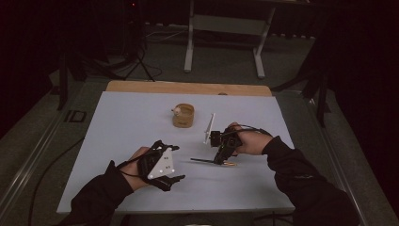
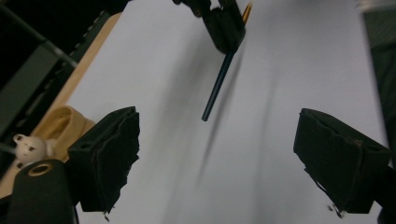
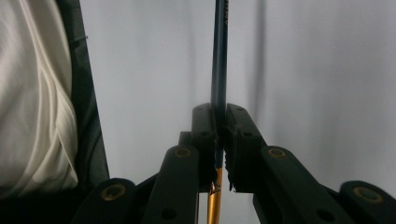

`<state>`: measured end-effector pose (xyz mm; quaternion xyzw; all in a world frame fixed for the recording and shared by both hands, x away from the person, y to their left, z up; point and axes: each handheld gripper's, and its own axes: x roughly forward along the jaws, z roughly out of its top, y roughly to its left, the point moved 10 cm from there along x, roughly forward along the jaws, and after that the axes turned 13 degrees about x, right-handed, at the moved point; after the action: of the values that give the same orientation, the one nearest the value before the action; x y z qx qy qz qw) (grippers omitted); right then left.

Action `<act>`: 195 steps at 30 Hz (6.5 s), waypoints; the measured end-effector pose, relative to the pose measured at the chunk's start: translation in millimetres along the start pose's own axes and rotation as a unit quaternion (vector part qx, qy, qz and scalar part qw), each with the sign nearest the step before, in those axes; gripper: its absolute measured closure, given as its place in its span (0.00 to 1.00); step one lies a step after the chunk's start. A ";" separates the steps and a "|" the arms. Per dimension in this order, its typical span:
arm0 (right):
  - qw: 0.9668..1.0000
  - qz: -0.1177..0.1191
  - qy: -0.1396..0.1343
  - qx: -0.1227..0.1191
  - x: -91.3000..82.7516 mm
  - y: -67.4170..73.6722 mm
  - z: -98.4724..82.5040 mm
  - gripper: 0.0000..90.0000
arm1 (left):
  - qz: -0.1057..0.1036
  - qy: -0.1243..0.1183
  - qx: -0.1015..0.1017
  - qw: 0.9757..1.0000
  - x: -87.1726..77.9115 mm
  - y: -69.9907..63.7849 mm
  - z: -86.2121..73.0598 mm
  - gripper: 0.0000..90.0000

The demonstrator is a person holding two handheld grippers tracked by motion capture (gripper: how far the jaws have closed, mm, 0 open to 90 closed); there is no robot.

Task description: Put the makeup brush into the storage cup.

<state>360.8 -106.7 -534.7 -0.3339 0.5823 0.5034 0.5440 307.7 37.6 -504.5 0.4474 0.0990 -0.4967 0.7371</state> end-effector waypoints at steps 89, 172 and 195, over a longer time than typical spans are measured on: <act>0.990 -0.069 -0.125 0.010 -61.8 -4.4 -2.5 0.13 | -0.036 0.144 0.016 0.989 66.3 -0.4 -19.8 0.96; 0.844 -0.166 -0.476 0.183 -84.2 16.9 -5.0 0.12 | 0.008 -0.087 -0.433 0.897 40.5 12.0 -60.8 0.95; 0.829 -0.164 -0.501 0.189 -115.5 33.5 48.2 0.10 | 0.023 -0.099 -0.426 0.899 38.6 15.0 -58.5 0.95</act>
<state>365.1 -70.2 -410.5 -0.0170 0.2509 0.3851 0.8880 356.3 58.7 -552.9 0.0417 0.2176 -0.4317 0.8744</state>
